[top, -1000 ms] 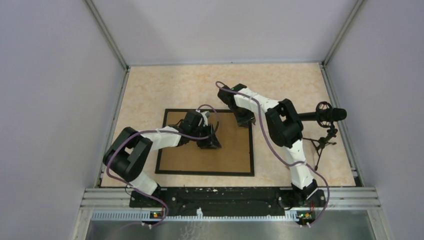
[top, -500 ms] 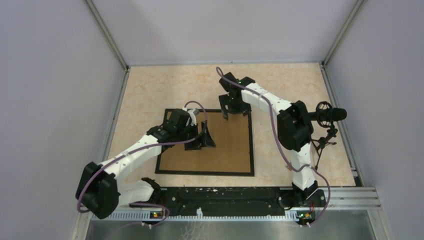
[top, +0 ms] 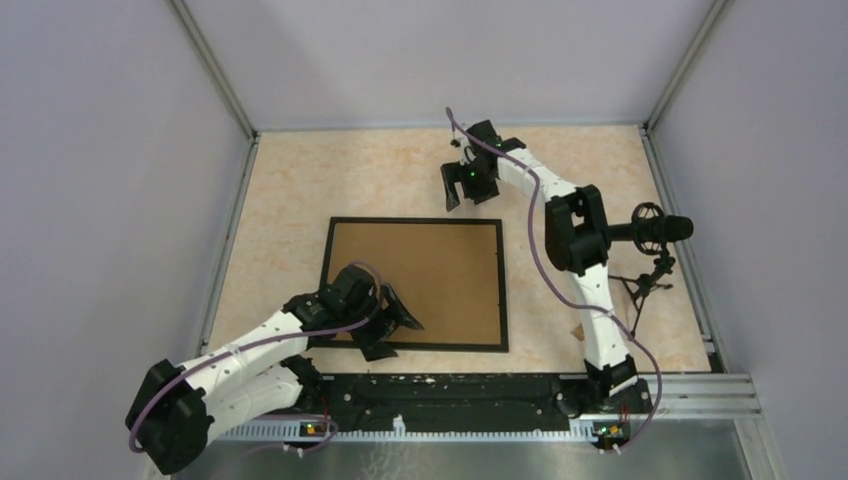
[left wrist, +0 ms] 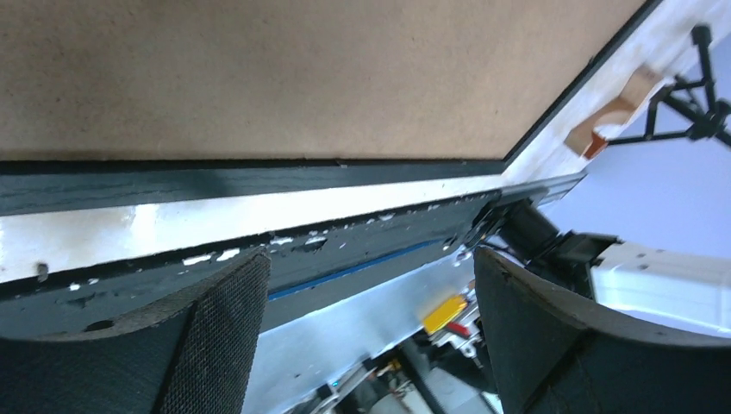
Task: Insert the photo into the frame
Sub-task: Install the photo frame at the center of the board, then adjust the photo frame at the center of the board.
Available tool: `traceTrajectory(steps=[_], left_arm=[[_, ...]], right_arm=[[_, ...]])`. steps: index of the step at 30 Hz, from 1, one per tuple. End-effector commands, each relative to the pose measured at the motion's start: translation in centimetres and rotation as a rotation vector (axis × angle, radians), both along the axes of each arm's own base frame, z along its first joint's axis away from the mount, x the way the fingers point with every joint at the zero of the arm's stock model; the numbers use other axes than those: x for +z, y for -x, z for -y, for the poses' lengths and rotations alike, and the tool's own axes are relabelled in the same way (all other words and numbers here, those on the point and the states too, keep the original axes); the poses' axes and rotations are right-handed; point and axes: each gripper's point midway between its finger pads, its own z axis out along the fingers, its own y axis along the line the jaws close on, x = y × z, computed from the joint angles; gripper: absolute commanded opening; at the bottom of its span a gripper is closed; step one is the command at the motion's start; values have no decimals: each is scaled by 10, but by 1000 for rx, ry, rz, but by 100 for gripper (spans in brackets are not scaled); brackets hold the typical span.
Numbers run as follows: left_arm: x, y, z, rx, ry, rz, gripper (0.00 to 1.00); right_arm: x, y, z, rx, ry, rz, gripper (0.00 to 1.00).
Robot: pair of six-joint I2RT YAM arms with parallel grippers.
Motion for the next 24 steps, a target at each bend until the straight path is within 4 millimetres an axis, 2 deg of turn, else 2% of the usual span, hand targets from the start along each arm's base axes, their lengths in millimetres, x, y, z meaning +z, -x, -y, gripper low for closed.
traceTrajectory(steps=[1, 5, 6, 7, 9, 11, 13, 17, 20, 22, 24], left_arm=[[-9, -19, 11, 159, 40, -48, 90], [-31, -27, 14, 173, -8, -81, 86], [-35, -32, 13, 177, -35, -75, 85], [-40, -36, 10, 187, -76, -73, 85], [-49, -49, 2, 198, -162, -53, 85], [-51, -69, -5, 202, -204, -12, 84], [-55, -95, -21, 229, -241, 22, 84], [-61, -144, -55, 201, -323, 93, 83], [-52, -196, -77, 160, -384, 188, 84], [-49, -222, -88, 106, -440, 245, 85], [-48, -243, -90, 65, -450, 288, 88]], right_arm=[[-3, 0, -12, 86, -31, -10, 84], [-17, 13, -14, 91, -90, -72, 78], [-15, 15, -15, 91, -111, -81, 78], [-21, 24, -12, 82, -127, -111, 77], [-19, 34, -7, 54, -183, -142, 77], [-17, 48, -3, 27, -260, -186, 75], [-10, 59, 5, -2, -304, -195, 73], [-11, 88, 15, -47, -330, -230, 68], [-13, 124, 19, -68, -380, -276, 65], [-12, 145, 19, -94, -407, -287, 64], [-14, 170, 14, -79, -404, -293, 64]])
